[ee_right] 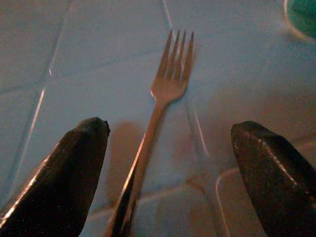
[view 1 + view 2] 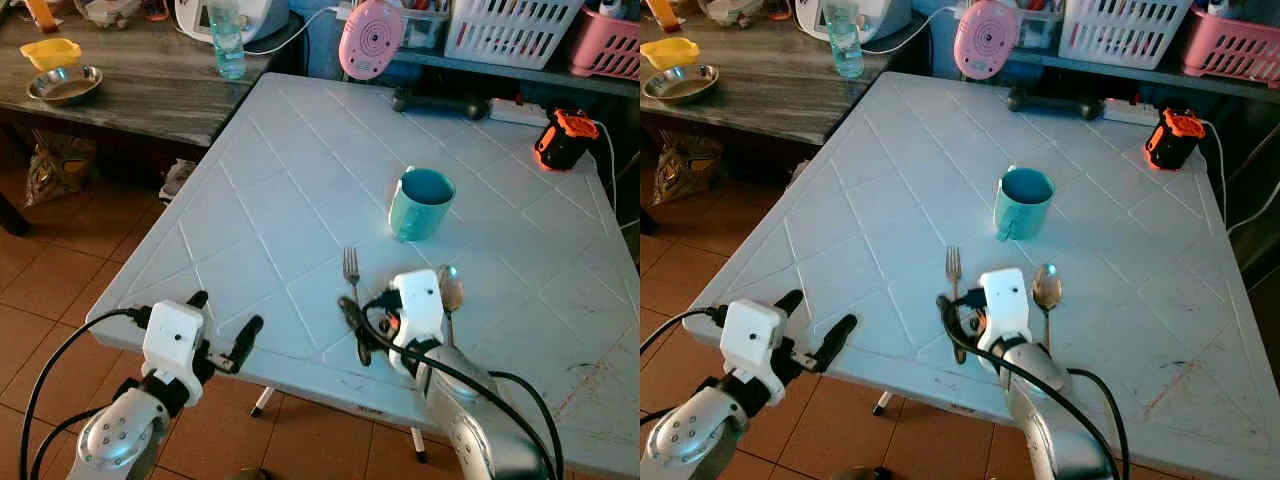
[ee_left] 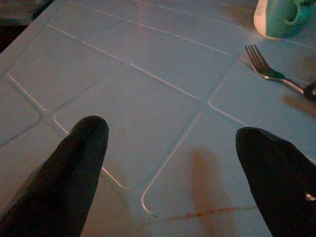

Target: Setting the table

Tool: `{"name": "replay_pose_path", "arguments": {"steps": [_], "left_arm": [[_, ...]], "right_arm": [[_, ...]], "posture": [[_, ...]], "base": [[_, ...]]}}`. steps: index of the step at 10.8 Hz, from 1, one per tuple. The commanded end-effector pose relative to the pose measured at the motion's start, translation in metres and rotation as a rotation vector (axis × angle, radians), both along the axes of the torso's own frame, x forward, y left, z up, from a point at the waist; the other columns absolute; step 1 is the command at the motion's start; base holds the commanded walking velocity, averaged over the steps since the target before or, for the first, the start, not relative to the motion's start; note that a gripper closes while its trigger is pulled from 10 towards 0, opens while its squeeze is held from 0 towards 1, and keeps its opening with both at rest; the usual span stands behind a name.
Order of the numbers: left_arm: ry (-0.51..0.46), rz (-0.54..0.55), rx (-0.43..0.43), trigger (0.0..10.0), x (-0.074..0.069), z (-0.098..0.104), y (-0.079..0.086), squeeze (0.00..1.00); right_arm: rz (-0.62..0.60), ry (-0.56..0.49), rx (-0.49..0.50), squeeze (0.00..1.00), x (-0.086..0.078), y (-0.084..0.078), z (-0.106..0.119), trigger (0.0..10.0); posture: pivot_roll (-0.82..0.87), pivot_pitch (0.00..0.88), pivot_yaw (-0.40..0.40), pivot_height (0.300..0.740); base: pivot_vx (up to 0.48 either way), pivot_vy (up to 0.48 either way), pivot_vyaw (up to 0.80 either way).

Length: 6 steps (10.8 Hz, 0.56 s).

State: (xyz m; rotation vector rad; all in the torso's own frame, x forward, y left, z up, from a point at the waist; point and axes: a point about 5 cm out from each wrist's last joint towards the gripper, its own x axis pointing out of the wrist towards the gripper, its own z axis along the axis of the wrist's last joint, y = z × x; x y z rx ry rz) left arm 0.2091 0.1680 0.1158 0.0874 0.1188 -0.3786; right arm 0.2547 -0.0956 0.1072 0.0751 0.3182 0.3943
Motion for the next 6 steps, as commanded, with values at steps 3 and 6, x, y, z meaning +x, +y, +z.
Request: {"name": "replay_pose_path", "arguments": {"steps": [3,6], "left_arm": [[-0.010,0.025,0.006,10.0,0.000,-0.001,-0.001,0.00],[-0.091,0.125,-0.002,10.0,0.009,0.009,0.009,0.00]], "right_arm": [[0.058,0.021,-0.028,0.00,0.001,0.003,-0.004,10.0],[0.054,-0.112,-0.020,0.00,-0.001,-0.002,0.005,10.0]], "posture": [[0.17,0.084,-0.034,0.740],[0.17,0.083,-0.044,0.740]], "base": [[0.000,0.000,0.00],[0.000,0.000,0.00]]}}
